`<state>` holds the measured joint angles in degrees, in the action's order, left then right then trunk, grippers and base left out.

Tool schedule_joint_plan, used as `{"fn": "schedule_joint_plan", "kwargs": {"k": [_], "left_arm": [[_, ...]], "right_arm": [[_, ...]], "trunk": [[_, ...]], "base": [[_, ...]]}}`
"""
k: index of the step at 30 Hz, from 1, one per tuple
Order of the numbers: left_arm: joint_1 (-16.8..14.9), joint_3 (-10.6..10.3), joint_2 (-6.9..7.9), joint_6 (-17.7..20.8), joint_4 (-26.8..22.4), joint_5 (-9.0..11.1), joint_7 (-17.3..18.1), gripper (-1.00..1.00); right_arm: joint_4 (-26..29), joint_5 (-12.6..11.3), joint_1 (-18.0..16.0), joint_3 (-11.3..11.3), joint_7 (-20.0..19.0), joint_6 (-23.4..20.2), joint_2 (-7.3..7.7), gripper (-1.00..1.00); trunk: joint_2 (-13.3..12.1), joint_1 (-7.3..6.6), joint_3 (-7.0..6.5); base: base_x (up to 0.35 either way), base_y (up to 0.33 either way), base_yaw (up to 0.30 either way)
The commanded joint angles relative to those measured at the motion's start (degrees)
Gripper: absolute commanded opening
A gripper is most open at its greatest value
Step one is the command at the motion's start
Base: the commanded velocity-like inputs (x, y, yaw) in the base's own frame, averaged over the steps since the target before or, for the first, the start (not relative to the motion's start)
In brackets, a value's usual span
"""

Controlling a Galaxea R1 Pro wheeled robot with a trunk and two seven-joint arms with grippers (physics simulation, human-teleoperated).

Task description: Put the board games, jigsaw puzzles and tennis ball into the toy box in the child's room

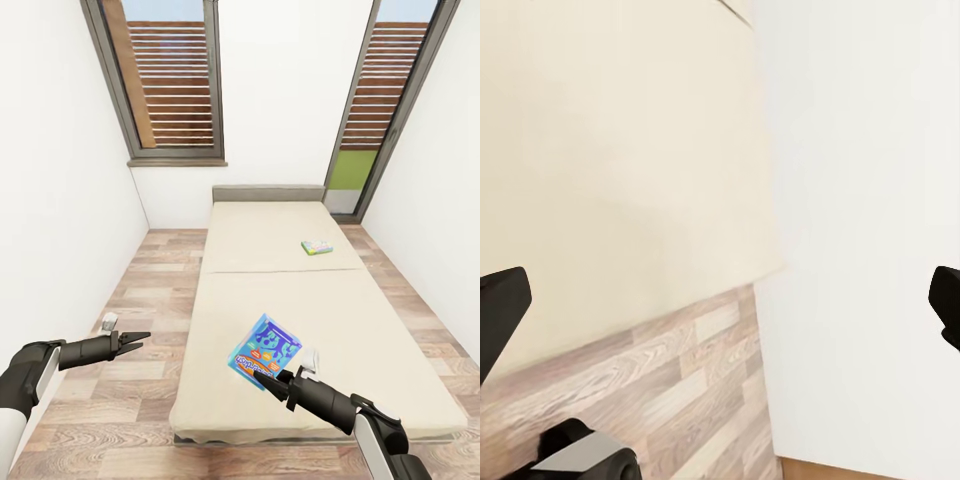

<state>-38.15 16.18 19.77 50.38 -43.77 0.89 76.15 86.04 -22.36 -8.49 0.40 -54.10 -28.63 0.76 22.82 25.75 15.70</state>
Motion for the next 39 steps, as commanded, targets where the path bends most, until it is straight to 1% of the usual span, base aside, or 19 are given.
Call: {"fn": "schedule_joint_plan", "kwargs": {"k": [1, 39], "left_arm": [[-0.05, 0.03, 0.0, 0.59, 0.0, 0.08, 0.12, 1.0], [-0.07, -0.2, -0.16, 0.59, 0.0, 0.08, 0.12, 1.0]], "right_arm": [[0.01, -0.44, -0.04, 0.04, 0.04, -0.47, 0.03, -1.0], [-0.07, -0.52, -0.04, 0.04, 0.09, -0.47, 0.03, -1.0]], "trunk": [[0.1, 0.03, 0.0], [0.1, 0.03, -3.57]], "base": [[0.0, 0.0, 0.0], [0.0, 0.0, 0.0]]}}
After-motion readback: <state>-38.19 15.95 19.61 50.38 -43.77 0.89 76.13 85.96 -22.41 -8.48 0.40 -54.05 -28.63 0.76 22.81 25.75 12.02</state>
